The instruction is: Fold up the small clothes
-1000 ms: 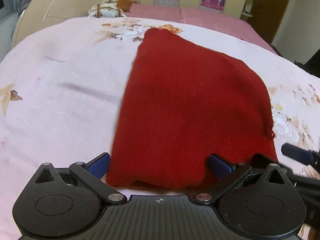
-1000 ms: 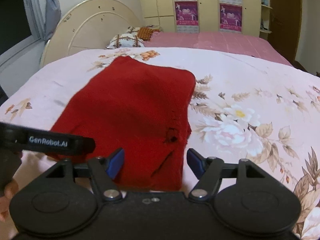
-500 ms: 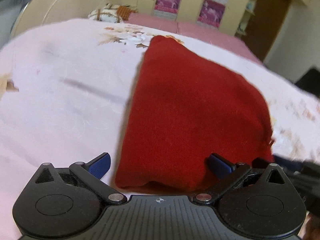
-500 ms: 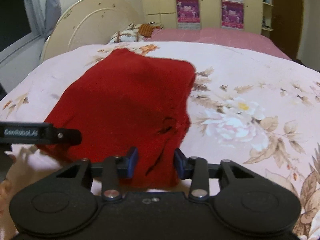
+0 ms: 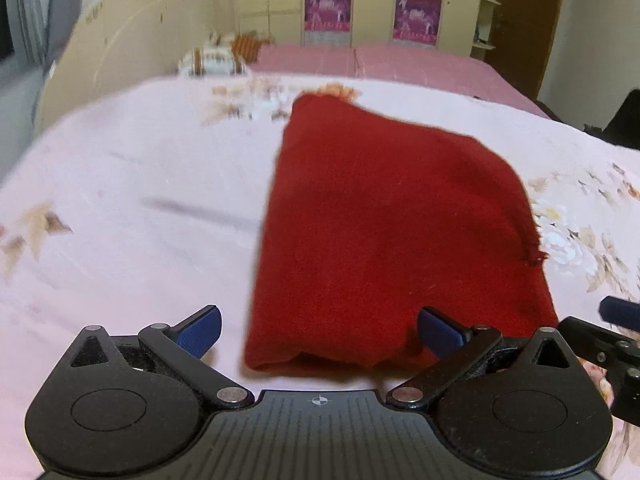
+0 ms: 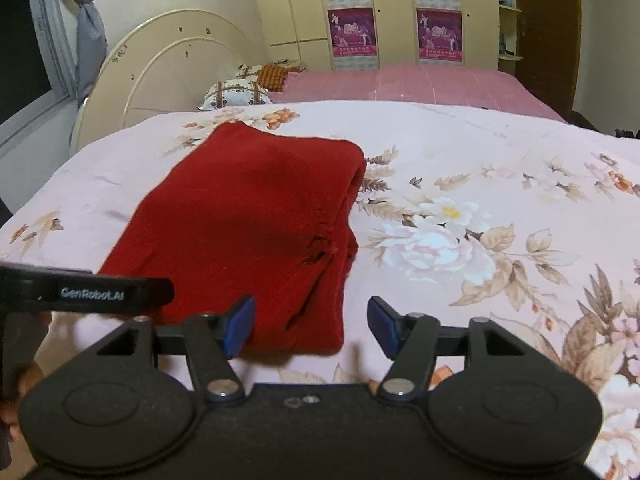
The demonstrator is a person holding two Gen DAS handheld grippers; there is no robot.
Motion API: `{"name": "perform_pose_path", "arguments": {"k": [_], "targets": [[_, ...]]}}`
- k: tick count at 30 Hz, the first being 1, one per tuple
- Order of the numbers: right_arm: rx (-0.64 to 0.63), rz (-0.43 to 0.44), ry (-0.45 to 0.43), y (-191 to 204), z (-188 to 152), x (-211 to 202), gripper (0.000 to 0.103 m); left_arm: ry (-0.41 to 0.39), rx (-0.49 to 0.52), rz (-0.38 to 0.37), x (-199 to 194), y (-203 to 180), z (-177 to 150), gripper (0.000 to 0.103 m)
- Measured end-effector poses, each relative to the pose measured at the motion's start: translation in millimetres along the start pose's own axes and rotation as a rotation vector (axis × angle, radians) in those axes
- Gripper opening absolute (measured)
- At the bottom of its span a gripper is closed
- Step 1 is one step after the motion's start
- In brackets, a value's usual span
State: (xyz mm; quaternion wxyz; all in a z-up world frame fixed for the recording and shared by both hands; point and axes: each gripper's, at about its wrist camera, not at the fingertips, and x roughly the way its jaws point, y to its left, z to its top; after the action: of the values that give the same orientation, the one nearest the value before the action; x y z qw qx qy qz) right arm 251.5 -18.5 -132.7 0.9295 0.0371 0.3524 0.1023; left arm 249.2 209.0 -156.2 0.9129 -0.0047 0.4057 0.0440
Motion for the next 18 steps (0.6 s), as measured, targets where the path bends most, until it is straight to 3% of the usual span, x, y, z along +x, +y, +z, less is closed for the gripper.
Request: {"name": "perform_pose_path", "arguments": {"k": [7,10,14,18], "targets": [[-0.052,0.033,-0.052,7,-6,-55,0.062,-0.177,0.109,0.09,-85,-9,-10,0.103],[-0.099,0.038,-0.077,11,-12,-85,0.062,-0.233,0.128,0.08,-128,-11,-16,0.103],[-0.155,0.046,-0.113,13,-25,-126,0.071,-0.291,0.163,0.025,-184,-15,-29,0.103],[-0.226,0.094,-0.147,17,-38,-169,0.077,-0.345,0.238,0.045,-234,-26,-48,0.103]]}}
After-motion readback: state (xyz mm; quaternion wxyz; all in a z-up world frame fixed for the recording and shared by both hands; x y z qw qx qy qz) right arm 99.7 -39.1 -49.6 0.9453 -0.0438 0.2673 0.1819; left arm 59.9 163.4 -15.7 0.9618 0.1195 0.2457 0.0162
